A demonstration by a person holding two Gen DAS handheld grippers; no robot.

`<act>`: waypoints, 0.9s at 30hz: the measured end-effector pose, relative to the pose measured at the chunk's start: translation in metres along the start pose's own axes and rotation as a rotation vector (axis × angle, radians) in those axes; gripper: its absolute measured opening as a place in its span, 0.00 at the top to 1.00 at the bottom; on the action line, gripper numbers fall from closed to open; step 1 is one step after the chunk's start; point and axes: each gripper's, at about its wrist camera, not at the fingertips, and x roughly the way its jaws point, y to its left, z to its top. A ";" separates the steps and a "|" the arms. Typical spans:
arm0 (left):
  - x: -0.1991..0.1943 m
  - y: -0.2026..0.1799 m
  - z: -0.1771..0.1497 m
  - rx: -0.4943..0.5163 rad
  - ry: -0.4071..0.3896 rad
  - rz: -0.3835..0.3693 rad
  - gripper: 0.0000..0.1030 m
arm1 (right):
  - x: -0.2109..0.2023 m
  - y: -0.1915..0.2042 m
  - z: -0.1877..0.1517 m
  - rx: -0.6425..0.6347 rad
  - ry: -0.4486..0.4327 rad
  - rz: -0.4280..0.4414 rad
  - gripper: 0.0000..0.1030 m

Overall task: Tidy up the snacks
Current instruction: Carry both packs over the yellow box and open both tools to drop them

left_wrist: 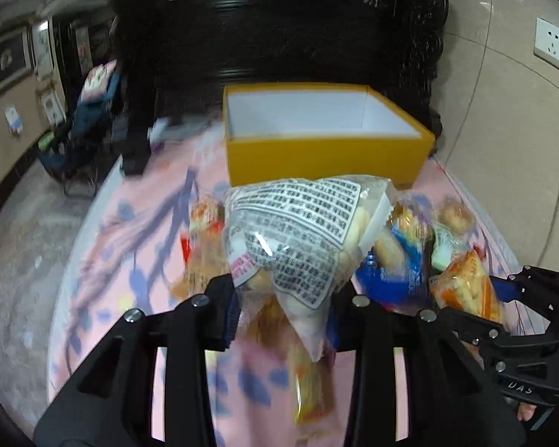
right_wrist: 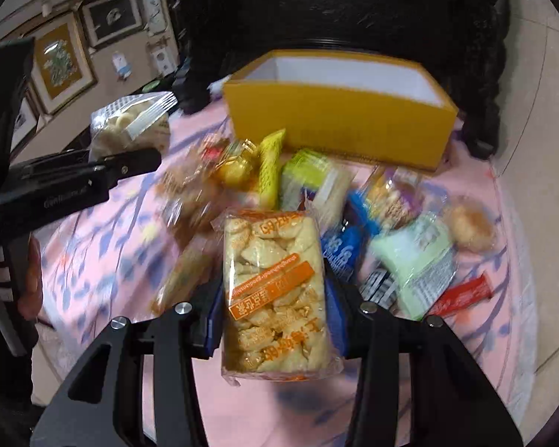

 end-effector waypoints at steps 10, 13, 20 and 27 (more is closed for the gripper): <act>0.113 -0.019 0.139 -0.084 0.050 0.021 0.65 | 0.082 -0.082 0.154 0.205 -0.056 -0.083 0.55; 0.137 -0.014 0.152 -0.100 0.066 0.022 0.65 | 0.103 -0.094 0.178 0.215 -0.042 -0.087 0.55; 0.177 0.000 0.169 -0.102 0.113 0.073 0.12 | 0.126 -0.107 0.215 0.224 -0.048 -0.133 0.29; 0.148 0.023 0.148 -0.115 0.082 0.067 0.04 | 0.089 -0.095 0.183 0.132 -0.007 -0.114 0.29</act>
